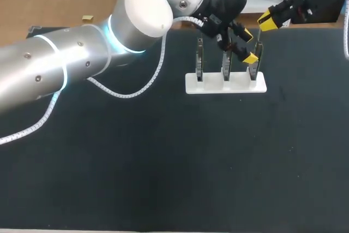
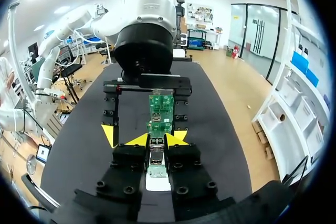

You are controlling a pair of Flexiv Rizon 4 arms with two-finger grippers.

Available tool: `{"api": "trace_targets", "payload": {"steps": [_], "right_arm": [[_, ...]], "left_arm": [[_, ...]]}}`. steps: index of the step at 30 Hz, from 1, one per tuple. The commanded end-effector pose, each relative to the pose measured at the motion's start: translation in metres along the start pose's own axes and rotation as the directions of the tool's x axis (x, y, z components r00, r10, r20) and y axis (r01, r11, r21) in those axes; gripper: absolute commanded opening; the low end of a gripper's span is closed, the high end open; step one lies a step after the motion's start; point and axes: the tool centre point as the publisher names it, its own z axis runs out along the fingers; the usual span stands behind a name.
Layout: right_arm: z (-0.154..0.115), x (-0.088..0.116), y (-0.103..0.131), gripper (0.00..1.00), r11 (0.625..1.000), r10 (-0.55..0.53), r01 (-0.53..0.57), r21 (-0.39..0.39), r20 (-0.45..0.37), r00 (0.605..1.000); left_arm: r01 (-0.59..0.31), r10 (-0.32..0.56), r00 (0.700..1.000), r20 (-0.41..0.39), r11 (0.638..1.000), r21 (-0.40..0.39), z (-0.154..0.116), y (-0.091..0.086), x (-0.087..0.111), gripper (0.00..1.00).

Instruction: Pick up the optical module with the left hand, and insert it into the network port with the right hand.

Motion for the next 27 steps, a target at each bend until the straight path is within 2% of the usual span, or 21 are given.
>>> {"api": "trace_targets", "payload": {"steps": [1,27], "right_arm": [[0.0023,0.0025,0.0014,0.00,1.000,0.002,-0.002,0.004,-0.005,1.000],[-0.0023,-0.0050,0.0025,0.00,1.000,-0.017,0.017,0.021,-0.008,1.000]], "left_arm": [[0.002,-0.002,1.000,-0.006,1.000,0.003,0.0003,0.0019,-0.0014,1.00],[0.002,-0.002,1.000,-0.006,1.000,0.003,0.0003,0.0019,-0.0014,1.00]]}}
